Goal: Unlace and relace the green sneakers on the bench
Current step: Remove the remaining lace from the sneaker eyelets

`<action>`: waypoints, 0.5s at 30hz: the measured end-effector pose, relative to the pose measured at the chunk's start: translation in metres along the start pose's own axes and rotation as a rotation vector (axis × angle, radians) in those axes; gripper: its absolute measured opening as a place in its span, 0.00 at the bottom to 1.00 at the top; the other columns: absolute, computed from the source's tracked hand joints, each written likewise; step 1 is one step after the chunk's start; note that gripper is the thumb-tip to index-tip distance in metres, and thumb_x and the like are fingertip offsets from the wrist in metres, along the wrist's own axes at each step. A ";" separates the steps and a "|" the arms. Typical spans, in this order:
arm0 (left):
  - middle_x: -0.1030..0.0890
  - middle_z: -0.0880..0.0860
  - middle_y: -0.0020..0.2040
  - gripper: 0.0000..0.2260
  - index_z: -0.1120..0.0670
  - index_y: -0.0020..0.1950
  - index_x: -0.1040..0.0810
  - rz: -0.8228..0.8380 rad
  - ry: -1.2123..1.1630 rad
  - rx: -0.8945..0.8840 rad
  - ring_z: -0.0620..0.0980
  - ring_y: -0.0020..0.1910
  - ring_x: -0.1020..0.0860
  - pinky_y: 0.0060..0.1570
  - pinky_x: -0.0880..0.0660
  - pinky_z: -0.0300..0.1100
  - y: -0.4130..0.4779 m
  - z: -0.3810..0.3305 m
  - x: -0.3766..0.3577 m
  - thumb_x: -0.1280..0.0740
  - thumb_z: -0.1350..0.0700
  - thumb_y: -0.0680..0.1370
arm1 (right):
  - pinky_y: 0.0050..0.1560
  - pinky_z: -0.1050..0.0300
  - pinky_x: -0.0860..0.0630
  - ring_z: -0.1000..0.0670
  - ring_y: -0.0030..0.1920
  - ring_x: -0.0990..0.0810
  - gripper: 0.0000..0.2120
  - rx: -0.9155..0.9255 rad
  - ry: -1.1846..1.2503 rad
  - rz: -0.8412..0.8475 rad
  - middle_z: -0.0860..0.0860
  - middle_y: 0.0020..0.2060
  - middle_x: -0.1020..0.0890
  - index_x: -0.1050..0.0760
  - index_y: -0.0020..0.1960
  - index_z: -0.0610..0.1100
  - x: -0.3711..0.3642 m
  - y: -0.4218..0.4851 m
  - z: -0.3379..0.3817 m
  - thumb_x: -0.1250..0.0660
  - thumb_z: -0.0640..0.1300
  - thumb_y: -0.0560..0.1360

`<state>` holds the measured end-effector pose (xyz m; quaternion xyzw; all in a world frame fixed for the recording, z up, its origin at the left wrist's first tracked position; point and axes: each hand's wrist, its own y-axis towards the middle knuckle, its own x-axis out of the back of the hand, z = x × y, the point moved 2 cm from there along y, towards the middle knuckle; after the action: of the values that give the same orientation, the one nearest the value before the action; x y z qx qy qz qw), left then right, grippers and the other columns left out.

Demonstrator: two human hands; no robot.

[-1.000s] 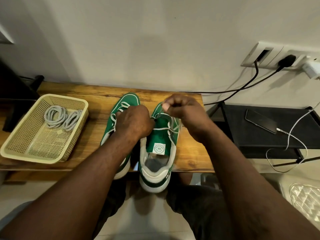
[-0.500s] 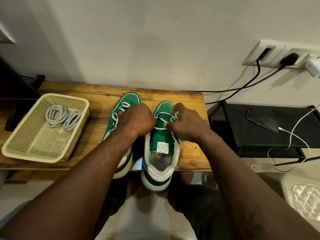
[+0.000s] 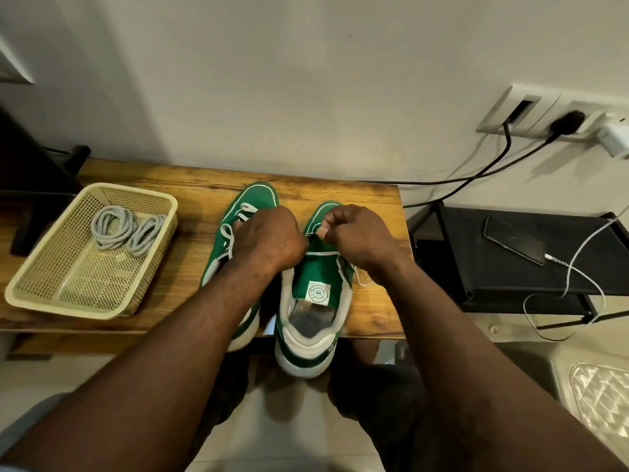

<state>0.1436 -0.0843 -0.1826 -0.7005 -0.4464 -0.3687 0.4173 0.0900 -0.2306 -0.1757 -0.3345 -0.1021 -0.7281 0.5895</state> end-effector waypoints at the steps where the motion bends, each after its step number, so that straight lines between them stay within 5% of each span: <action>1: 0.19 0.53 0.41 0.11 0.53 0.44 0.17 0.001 0.000 0.004 0.57 0.44 0.21 0.56 0.23 0.55 0.000 0.000 0.000 0.29 0.45 0.77 | 0.39 0.56 0.26 0.52 0.39 0.22 0.04 -0.017 0.126 0.048 0.52 0.37 0.18 0.18 0.44 0.42 0.006 -0.003 0.003 0.29 0.38 0.77; 8: 0.22 0.52 0.37 0.12 0.52 0.38 0.23 0.001 0.026 0.003 0.56 0.42 0.22 0.51 0.26 0.51 0.000 0.000 0.000 0.30 0.48 0.78 | 0.64 0.50 0.23 0.45 0.54 0.17 0.03 0.370 1.142 0.242 0.46 0.49 0.16 0.28 0.51 0.40 0.040 -0.032 0.033 0.38 0.37 0.78; 12: 0.20 0.52 0.38 0.12 0.53 0.38 0.21 0.010 0.007 0.006 0.55 0.41 0.21 0.46 0.28 0.49 0.000 0.000 -0.001 0.29 0.47 0.78 | 0.49 0.53 0.21 0.51 0.38 0.22 0.01 0.434 1.471 0.314 0.48 0.43 0.21 0.30 0.50 0.43 0.051 -0.039 0.039 0.39 0.40 0.80; 15: 0.21 0.52 0.36 0.14 0.53 0.36 0.21 0.017 0.003 -0.005 0.55 0.40 0.22 0.50 0.26 0.51 0.000 0.000 -0.001 0.30 0.47 0.78 | 0.30 0.60 0.31 0.53 0.30 0.31 0.03 0.173 1.093 0.160 0.48 0.40 0.23 0.31 0.50 0.43 0.045 -0.027 0.026 0.41 0.37 0.80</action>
<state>0.1432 -0.0846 -0.1838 -0.7046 -0.4392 -0.3672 0.4193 0.0704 -0.2447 -0.1219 0.1345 0.1849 -0.7375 0.6355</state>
